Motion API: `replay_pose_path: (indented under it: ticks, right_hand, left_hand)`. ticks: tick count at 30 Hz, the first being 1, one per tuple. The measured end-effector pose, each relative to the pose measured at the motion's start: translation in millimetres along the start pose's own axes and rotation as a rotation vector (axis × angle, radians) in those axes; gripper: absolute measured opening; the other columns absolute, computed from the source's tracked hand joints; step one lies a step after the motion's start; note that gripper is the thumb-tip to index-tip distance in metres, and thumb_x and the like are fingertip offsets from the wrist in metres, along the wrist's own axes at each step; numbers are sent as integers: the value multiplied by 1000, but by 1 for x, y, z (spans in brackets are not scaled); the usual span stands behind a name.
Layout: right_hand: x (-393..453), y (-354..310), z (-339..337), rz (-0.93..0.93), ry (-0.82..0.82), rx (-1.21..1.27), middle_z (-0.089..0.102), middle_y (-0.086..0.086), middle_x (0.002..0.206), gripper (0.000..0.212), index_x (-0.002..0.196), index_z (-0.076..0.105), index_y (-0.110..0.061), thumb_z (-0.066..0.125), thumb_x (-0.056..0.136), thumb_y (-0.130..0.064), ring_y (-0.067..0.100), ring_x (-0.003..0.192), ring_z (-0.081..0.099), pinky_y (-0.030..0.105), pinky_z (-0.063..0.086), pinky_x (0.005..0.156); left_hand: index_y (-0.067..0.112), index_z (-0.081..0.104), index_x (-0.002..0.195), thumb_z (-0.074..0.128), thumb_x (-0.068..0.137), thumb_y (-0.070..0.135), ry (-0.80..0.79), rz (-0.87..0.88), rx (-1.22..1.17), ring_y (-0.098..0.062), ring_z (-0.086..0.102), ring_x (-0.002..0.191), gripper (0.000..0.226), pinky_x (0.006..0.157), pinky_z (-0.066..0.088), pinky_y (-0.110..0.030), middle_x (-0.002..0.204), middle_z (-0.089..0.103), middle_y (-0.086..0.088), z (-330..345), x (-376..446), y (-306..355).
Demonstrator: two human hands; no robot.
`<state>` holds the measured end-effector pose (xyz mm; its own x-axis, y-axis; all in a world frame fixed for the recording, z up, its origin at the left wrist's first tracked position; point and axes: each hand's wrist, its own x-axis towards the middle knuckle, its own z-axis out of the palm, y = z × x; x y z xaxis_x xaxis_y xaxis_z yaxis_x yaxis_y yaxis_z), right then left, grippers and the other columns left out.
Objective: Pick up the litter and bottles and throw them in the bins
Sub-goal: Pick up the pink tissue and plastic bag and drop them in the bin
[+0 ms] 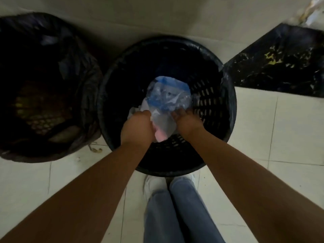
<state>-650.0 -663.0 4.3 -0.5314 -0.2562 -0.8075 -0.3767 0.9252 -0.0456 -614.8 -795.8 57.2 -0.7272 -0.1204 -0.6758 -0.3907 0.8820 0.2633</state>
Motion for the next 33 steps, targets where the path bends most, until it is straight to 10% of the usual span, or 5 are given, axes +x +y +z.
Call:
replay_pose_path:
  ticks: [5,16,21,33]
  right_hand:
    - [-14,3,1,-31,-62,74,32,17,147,46,140,32,-8,43,96,-19,30,134,35,43,32,111]
    - [-227,44,-113,179,453,510,69,25,108,52,111,64,0,33,85,-33,41,102,64,45,53,83]
    - [-355,114,-170,408,599,590,27,10,155,56,145,25,-15,37,97,-40,28,144,19,42,18,118]
    - [-730,179,-166,1167,944,688,25,9,155,66,145,26,-10,42,92,-47,25,145,17,42,13,120]
  left_hand:
    - [4,55,123,43,101,13,-310,46,407,-28,54,119,27,97,48,-35,130,55,-15,16,-3,-2]
    - [8,33,143,38,100,23,-156,415,655,-28,31,137,45,118,26,-35,149,35,-14,-138,-118,115]
    - [10,28,146,38,101,28,42,727,795,-30,16,145,50,119,18,-38,157,21,-12,-220,-183,248]
    - [11,14,150,41,99,39,227,1552,930,-23,0,149,64,122,6,-37,161,6,-6,-262,-468,489]
